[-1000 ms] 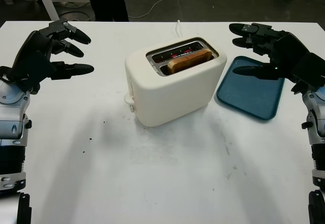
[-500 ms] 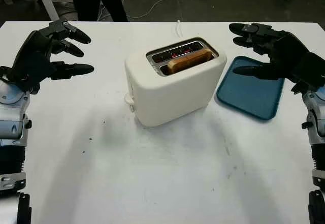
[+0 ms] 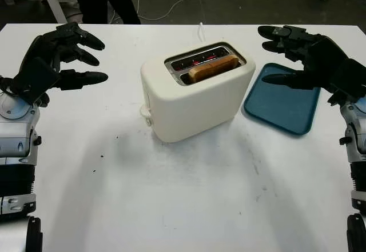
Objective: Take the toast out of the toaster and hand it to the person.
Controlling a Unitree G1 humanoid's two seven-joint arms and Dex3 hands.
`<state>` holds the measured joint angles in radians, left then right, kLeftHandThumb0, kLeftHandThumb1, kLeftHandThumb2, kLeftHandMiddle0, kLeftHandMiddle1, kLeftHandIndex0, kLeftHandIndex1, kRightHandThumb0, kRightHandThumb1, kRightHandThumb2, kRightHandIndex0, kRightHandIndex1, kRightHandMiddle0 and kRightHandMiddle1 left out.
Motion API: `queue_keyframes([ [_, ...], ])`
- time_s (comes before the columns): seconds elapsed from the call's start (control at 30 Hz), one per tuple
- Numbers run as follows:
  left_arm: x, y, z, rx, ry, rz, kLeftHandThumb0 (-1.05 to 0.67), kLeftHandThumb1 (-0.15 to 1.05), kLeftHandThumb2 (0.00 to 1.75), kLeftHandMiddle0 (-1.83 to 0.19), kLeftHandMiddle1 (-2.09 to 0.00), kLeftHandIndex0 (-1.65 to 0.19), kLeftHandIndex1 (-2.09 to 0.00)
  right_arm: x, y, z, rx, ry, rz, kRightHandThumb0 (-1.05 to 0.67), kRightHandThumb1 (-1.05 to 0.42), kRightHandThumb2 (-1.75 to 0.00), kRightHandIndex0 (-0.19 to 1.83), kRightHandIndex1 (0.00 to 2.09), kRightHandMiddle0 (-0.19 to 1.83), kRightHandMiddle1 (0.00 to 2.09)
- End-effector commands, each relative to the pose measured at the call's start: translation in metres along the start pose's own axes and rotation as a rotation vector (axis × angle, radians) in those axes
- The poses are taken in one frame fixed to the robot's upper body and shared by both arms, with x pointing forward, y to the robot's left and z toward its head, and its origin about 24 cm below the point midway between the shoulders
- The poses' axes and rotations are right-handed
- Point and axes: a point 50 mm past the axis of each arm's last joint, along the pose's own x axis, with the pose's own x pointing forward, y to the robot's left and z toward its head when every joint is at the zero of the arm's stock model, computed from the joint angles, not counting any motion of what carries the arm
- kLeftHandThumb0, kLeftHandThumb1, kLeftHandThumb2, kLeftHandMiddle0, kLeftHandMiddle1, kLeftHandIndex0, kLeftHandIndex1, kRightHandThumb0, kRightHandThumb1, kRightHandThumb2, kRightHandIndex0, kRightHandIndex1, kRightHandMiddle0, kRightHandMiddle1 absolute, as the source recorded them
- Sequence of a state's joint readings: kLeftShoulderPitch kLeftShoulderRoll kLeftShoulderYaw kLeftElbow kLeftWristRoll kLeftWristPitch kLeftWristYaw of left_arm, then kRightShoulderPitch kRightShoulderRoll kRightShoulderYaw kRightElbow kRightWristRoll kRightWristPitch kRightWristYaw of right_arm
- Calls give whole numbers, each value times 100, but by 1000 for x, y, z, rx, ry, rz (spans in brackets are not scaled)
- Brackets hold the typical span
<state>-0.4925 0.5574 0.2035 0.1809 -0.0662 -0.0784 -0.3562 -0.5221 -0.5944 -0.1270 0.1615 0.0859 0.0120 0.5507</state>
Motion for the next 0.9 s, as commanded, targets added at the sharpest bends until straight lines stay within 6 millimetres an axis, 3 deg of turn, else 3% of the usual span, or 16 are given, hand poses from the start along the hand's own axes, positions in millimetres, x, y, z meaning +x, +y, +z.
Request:
queue_keyframes([
  [0.0, 1, 4, 4, 7, -19, 19, -105, 58, 0, -78, -88, -74, -82, 1, -2, 2, 21, -18, -13, -73, -75, 0, 11, 55, 41, 1],
  [0.87, 1, 4, 2, -10, -24, 30, -105, 59, 0, -72, -96, -69, -88, 0, -1, 0, 47, -15, -21, -72, -75, 0, 16, 53, 44, 2],
])
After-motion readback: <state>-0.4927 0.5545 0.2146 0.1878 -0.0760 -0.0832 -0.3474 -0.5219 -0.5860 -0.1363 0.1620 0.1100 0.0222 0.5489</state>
